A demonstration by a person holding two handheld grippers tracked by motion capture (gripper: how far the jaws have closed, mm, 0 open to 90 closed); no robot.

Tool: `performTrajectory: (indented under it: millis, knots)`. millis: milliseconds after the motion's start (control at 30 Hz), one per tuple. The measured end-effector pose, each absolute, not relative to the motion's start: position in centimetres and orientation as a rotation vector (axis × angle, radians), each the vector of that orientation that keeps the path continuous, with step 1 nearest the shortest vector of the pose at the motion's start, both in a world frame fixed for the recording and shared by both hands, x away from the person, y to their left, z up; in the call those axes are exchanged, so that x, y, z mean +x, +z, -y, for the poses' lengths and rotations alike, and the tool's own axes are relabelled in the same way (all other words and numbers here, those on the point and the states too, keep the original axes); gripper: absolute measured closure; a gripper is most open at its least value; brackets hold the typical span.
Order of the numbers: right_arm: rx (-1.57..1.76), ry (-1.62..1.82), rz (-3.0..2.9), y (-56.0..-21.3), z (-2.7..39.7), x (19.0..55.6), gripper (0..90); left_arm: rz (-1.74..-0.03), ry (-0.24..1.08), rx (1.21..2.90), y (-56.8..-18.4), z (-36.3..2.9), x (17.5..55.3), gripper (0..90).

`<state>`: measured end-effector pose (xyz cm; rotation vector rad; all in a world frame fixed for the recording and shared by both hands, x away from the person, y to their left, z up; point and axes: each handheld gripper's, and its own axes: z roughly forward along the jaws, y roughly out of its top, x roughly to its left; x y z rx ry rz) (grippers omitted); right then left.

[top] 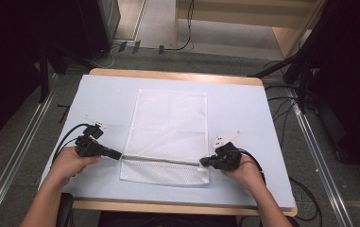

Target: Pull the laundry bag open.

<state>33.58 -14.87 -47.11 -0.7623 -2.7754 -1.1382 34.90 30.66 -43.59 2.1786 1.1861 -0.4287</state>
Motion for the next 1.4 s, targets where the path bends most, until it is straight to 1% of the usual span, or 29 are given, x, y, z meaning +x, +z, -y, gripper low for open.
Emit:
performTrajectory:
  millis: [33, 167, 267, 300, 367, 400, 467, 533, 567, 633, 767, 900, 1100, 1400]
  knots:
    - [-0.762, -1.134, 2.780, -47.1, 14.8, 33.6, 90.0, -1.176, -0.412, 2.175, -43.5, -30.8, 34.9, 85.8]
    - [-0.747, -1.145, 2.769, -46.7, 14.7, 33.7, 84.7, -1.183, -0.394, 2.128, -43.4, -31.5, 34.9, 73.1]
    - [-0.763, -1.182, 2.762, -46.2, 14.7, 33.8, 80.7, -1.175, -0.340, 2.116, -43.2, -31.8, 34.9, 68.8]
    - [-0.772, -1.204, 2.755, -46.1, 14.8, 34.0, 79.2, -1.165, -0.316, 2.115, -43.1, -31.9, 34.9, 66.1]
    - [-0.782, -1.238, 2.741, -45.9, 15.1, 34.1, 74.7, -1.153, -0.271, 2.109, -43.0, -31.9, 34.9, 63.5]
    - [-0.808, -1.244, 2.732, -45.8, 15.2, 34.1, 74.0, -1.148, -0.243, 2.112, -42.9, -32.0, 34.9, 61.4]
    - [-0.836, -1.262, 2.727, -45.7, 15.5, 34.3, 68.6, -1.141, -0.194, 2.110, -42.8, -32.2, 34.9, 59.1]
    - [-0.864, -1.271, 2.725, -45.6, 15.8, 34.4, 65.0, -1.143, -0.135, 2.106, -42.7, -32.2, 34.9, 54.2]
    - [-0.889, -1.283, 2.723, -45.6, 16.0, 34.5, 61.5, -1.146, -0.119, 2.108, -42.7, -32.2, 34.9, 53.6]
    - [-0.914, -1.304, 2.714, -45.5, 16.3, 34.7, 59.9, -1.140, -0.069, 2.113, -42.6, -32.3, 35.0, 50.2]
    - [-0.980, -1.335, 2.712, -45.5, 17.0, 35.1, 50.6, -1.157, 0.012, 2.123, -42.6, -32.3, 35.3, 45.9]
    - [-1.073, -1.347, 2.699, -45.7, 17.9, 35.6, 44.0, -1.169, 0.056, 2.112, -42.6, -32.6, 35.6, 40.8]
    - [-1.193, -1.366, 2.685, -46.1, 19.2, 36.3, 38.2, -1.211, 0.096, 2.114, -43.1, -33.2, 36.0, 36.7]
    - [-1.289, -1.366, 2.670, -46.5, 20.1, 36.8, 34.9, -1.242, 0.113, 2.110, -43.4, -33.9, 36.3, 33.5]
